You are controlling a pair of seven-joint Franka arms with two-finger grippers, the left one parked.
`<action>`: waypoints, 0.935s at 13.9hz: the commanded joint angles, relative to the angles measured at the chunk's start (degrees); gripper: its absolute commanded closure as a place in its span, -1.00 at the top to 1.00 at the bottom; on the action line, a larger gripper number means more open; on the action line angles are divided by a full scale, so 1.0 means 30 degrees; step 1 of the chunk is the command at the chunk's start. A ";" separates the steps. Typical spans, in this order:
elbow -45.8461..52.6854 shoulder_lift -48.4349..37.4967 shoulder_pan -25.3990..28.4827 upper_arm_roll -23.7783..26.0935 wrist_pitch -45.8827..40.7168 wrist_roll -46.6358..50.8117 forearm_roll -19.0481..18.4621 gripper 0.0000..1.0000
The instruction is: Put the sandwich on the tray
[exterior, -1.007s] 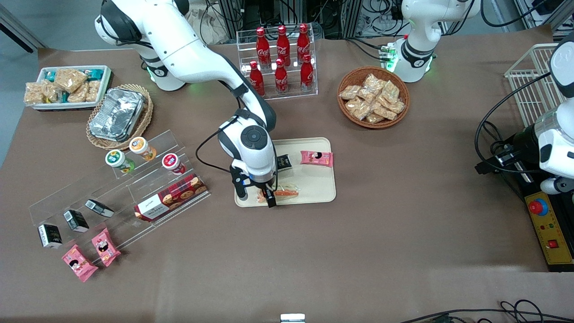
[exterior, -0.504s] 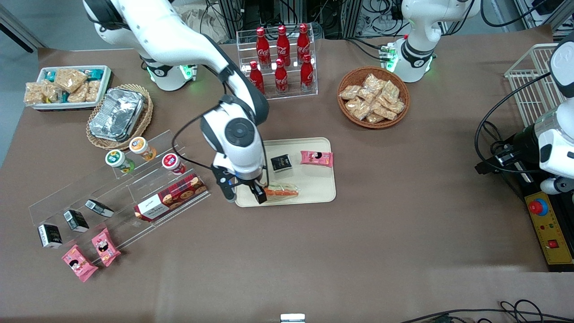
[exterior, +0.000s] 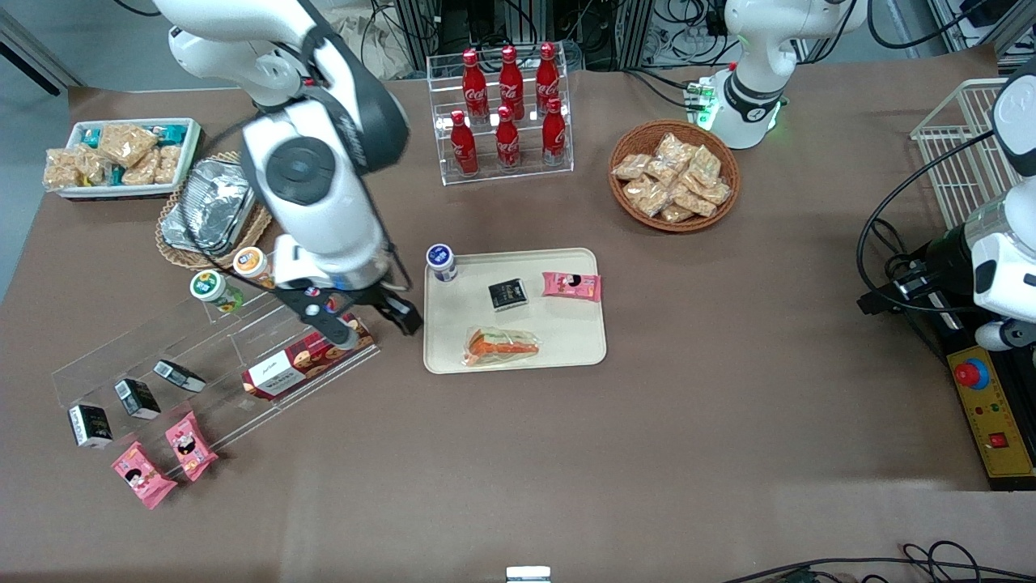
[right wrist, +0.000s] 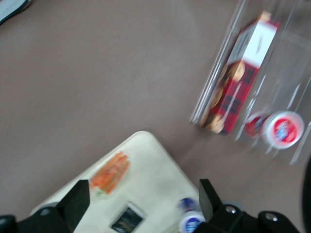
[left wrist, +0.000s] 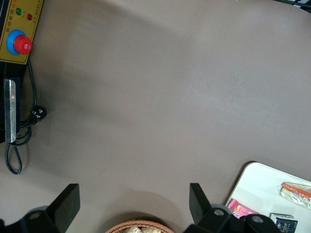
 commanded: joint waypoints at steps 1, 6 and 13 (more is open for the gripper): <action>-0.1583 -0.2133 -0.1650 0.0337 -0.0353 -0.4316 0.0185 0.99; -0.1818 -0.3895 -0.4638 0.0716 -0.0941 -1.0267 -0.0517 1.00; -0.2170 -0.4746 -0.9621 0.2273 -0.0240 -1.6886 -0.0753 1.00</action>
